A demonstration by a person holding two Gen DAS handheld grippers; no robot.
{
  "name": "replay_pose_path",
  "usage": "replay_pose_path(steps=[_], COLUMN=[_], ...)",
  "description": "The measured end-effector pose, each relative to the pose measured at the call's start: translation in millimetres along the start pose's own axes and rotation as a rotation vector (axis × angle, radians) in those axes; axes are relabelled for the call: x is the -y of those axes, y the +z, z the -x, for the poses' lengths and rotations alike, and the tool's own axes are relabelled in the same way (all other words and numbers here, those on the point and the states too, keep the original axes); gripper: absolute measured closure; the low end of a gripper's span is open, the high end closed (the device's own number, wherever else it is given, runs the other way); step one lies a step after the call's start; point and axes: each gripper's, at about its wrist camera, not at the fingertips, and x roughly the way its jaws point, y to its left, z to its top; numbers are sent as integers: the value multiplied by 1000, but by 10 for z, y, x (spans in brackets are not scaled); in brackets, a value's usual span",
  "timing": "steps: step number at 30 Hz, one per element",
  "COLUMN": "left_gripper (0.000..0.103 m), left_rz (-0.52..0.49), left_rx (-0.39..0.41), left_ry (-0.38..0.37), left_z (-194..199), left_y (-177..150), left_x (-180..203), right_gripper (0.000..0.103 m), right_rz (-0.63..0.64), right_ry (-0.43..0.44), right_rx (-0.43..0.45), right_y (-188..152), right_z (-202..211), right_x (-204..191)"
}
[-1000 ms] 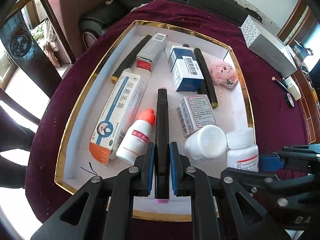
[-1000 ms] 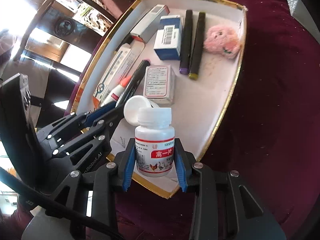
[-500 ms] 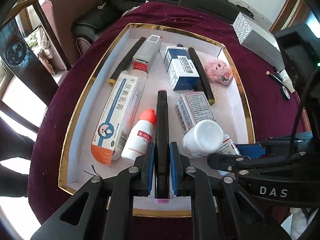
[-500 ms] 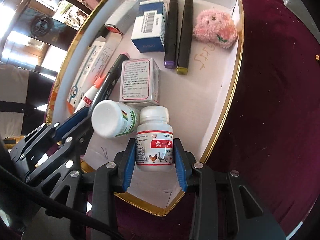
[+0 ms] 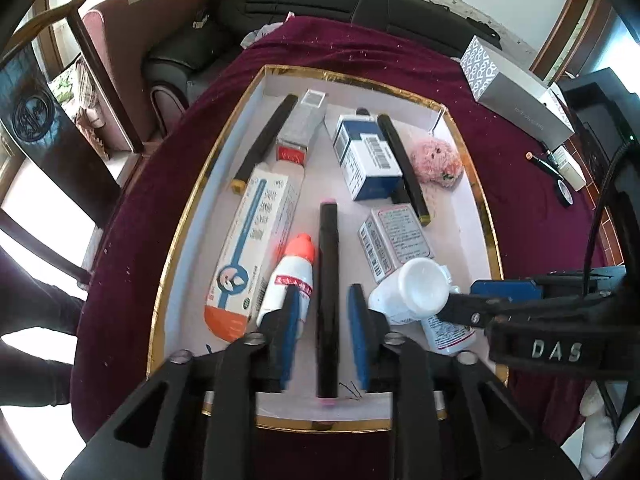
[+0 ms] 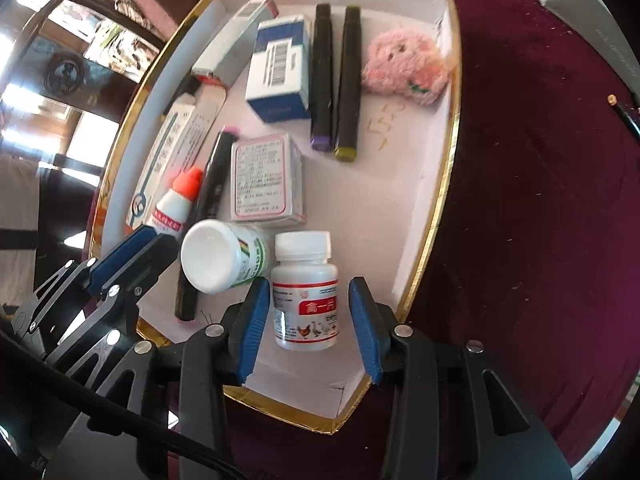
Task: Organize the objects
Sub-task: 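Lower the marker and pill bottle into the tray and open both grippers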
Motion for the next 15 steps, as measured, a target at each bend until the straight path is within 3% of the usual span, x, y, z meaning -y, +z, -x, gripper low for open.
replay_pose_path(steps=[2, 5, 15], left_gripper=[65, 60, 50], left_rz=[-3, -7, -12], left_rx=[14, 29, 84], left_ry=[4, 14, 100], left_z=[39, 90, 273], left_y=[26, 63, 58], left_x=[12, 36, 246], right_gripper=[60, 54, 53], right_rz=[-16, -43, -49], right_ry=[0, -6, 47], right_rx=[23, 61, 138], right_y=[-4, 10, -88], right_z=[71, 159, 427], right_x=[46, 102, 279])
